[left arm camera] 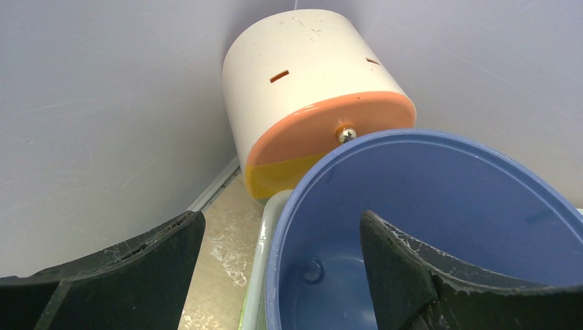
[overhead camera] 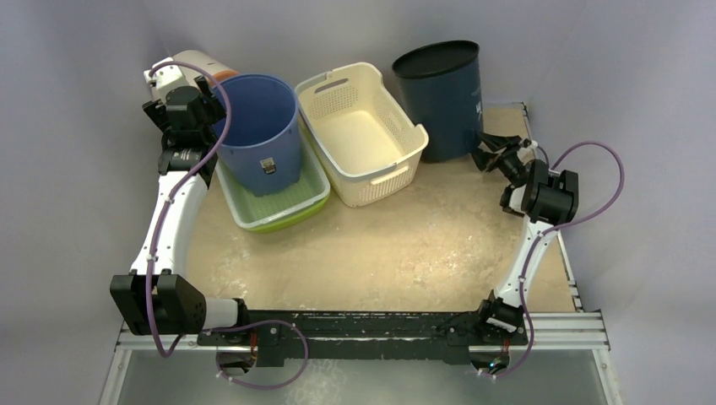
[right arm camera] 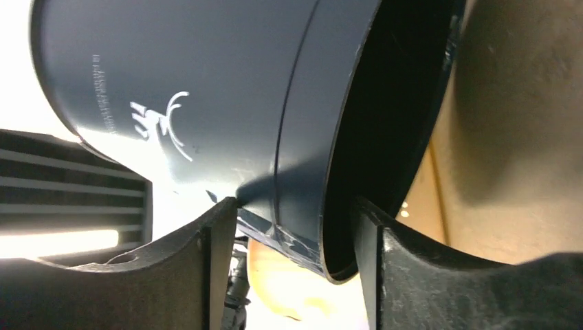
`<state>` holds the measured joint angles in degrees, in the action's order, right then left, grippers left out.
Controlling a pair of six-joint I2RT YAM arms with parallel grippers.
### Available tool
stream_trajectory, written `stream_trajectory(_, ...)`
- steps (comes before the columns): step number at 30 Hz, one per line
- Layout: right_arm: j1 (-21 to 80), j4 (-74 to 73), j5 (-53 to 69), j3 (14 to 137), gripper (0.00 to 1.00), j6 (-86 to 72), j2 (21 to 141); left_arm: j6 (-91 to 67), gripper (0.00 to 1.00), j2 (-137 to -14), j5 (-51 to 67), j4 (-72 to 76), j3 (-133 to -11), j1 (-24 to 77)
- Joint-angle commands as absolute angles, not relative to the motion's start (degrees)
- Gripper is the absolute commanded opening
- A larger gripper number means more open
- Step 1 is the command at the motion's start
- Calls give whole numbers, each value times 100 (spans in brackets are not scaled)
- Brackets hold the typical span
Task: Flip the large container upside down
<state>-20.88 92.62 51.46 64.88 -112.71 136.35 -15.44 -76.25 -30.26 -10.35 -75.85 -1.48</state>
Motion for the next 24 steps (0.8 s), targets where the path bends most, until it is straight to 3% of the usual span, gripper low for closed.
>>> stream_trajectory(1, -2004, 11729, 5609, 6384, 87, -10905, 13718, -1518, 83, -7479, -3024, -792, -7679, -176)
stream_trajectory(2, -2035, 11736, 5612, 6367, 98, -10887, 13720, -1518, 83, -7492, -3017, -791, -7689, -177)
stream_trajectory(3, -2067, 11737, 5627, 6356, 100, -10863, 13708, -1519, 83, -7491, -3015, -799, -7690, -176)
stream_trajectory(20, -2321, 11725, 6824, 6528, 100, -10855, 12852, -1605, 83, -7593, -2969, -722, -7719, -176)
stream_trajectory(24, -2426, 10884, 7137, 6544, 100, -10532, 12562, -1677, 83, -7648, -2896, -669, -7744, -178)
